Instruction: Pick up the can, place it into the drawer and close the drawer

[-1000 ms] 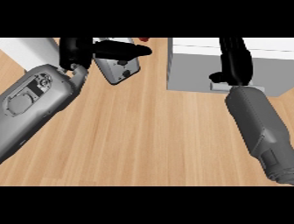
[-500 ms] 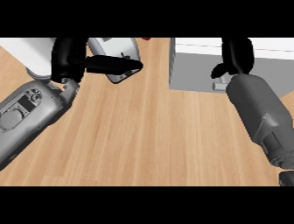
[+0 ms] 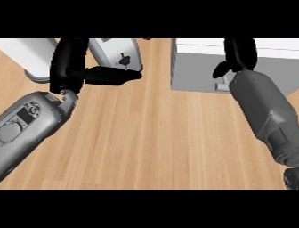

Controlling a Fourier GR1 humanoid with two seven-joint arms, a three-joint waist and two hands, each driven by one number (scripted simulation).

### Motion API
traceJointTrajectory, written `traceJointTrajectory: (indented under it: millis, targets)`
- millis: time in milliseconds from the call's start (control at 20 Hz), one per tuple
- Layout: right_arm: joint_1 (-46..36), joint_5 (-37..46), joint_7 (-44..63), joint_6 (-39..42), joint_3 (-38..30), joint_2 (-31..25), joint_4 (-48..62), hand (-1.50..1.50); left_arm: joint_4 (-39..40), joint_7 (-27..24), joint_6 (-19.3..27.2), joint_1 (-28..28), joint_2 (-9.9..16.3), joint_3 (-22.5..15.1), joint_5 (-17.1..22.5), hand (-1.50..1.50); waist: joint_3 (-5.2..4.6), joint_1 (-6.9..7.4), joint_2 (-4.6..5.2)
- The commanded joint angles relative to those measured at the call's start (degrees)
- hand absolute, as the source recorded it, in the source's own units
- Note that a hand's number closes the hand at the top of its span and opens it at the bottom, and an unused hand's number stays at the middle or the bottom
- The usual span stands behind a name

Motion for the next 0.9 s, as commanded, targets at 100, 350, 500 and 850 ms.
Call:
traceJointTrajectory:
  millis: [100,350,500,850]
  targets:
    - [-3.87,-11.34,-7.87,2.11,-8.83,3.00,-2.73,-1.50,-1.24,-0.33,-0.67,2.50,0.64,0.52,-0.02,-1.50,0.20,1.14,0.13]
    - [-5.68,-17.43,-12.05,6.98,-13.70,4.23,-3.36,-1.50,-2.69,-1.36,0.01,4.36,1.81,1.78,-0.69,-1.50,0.10,0.74,-0.49]
    - [-6.53,-21.36,-13.81,7.71,-17.06,6.49,-3.75,-1.50,-1.18,-2.58,-0.90,5.55,0.69,1.73,-0.66,-1.50,0.08,0.23,-0.15]
    - [-7.56,-28.26,-16.69,12.68,-22.48,7.14,-3.28,-1.50,-3.22,-2.89,-2.58,8.00,2.17,4.22,-0.39,-1.50,-0.03,-0.83,-0.56]
